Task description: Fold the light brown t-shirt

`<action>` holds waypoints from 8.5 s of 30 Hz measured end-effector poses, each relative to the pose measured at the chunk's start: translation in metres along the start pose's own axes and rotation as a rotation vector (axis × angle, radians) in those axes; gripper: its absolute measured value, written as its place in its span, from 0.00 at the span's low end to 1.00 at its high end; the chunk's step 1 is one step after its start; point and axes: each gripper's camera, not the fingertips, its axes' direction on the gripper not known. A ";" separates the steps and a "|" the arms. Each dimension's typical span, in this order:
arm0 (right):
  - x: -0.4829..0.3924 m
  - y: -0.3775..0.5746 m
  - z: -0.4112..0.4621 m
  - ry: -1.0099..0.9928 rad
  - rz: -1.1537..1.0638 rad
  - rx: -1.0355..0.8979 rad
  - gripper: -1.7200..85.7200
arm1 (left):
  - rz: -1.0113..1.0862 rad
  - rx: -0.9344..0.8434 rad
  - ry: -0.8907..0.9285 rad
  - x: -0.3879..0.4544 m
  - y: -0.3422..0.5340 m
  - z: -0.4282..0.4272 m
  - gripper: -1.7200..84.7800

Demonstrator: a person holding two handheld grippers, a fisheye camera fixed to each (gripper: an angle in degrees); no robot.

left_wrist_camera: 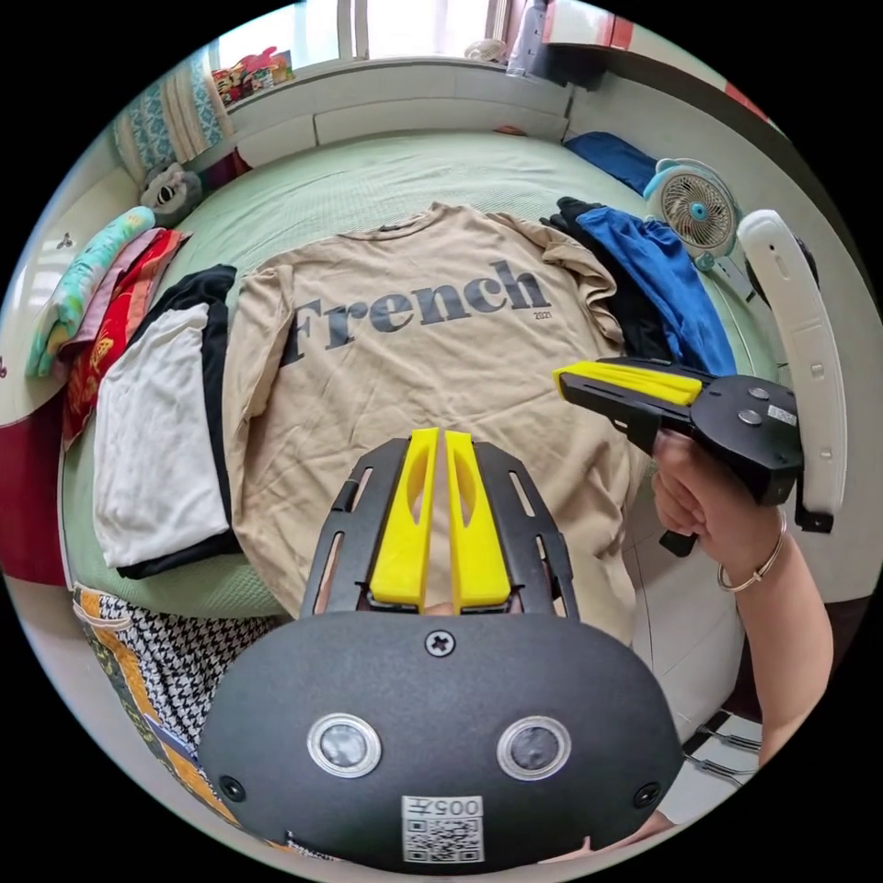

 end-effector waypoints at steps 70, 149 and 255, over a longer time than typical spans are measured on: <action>0.166 -0.226 0.122 0.105 0.044 -0.049 0.02 | -0.015 0.055 0.168 0.048 -0.193 0.203 0.09; 0.042 -0.202 0.132 0.176 0.083 0.030 0.01 | -0.083 0.063 0.112 -0.052 -0.116 0.114 0.07; 0.036 0.244 -0.092 0.135 0.104 0.153 0.11 | -0.189 -0.020 -0.036 -0.286 0.207 -0.103 0.15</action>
